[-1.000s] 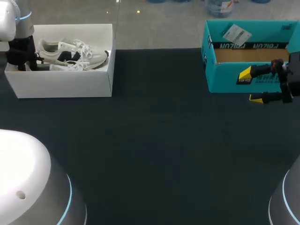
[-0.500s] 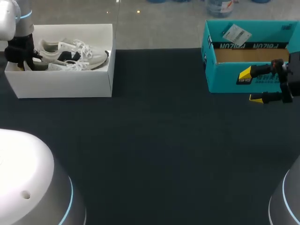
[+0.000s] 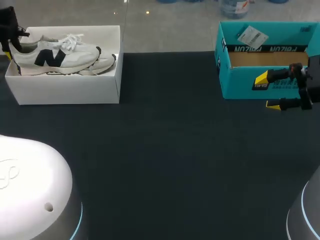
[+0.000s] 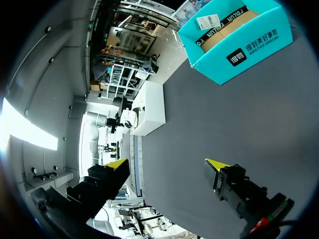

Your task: Take the shoe out of the shoebox, open the shoe tongue, remove and reinsert the insole, then place the shoe into the shoebox

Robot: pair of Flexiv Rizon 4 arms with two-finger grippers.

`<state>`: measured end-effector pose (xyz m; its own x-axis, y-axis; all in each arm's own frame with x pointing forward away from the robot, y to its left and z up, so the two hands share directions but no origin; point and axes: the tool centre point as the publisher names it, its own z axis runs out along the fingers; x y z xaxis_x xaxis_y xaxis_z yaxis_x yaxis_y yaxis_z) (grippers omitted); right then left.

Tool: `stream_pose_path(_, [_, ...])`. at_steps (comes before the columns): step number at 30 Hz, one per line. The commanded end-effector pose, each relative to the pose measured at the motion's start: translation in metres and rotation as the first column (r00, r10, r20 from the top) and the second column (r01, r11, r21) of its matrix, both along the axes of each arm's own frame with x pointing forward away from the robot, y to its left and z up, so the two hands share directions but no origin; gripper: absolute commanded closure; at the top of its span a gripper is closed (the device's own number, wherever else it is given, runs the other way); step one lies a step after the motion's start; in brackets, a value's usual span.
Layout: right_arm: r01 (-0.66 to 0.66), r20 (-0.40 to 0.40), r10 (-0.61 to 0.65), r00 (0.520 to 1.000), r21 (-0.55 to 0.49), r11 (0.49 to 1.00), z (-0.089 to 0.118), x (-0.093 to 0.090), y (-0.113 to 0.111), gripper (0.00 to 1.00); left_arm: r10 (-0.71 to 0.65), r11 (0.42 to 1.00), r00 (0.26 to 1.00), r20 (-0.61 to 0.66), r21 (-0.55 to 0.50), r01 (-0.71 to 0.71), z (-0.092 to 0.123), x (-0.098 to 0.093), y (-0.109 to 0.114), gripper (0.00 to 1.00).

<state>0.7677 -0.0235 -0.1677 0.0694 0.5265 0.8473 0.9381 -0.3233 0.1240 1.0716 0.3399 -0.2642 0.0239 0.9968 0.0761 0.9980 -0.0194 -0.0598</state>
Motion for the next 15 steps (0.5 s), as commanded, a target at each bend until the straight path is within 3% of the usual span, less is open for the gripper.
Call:
stream_pose_path(1, [0.002,-0.002,-0.002,1.0,-0.004,1.0,0.0,0.0,0.001,0.0,0.011,1.0,0.999,0.032,0.005,-0.012,0.041,-0.018,-0.003,1.0])
stream_pose_path(15, [0.002,-0.002,-0.002,1.0,-0.004,1.0,0.0,0.0,0.001,0.0,0.065,0.997,0.995,0.07,0.025,-0.067,0.052,-0.023,-0.004,1.0])
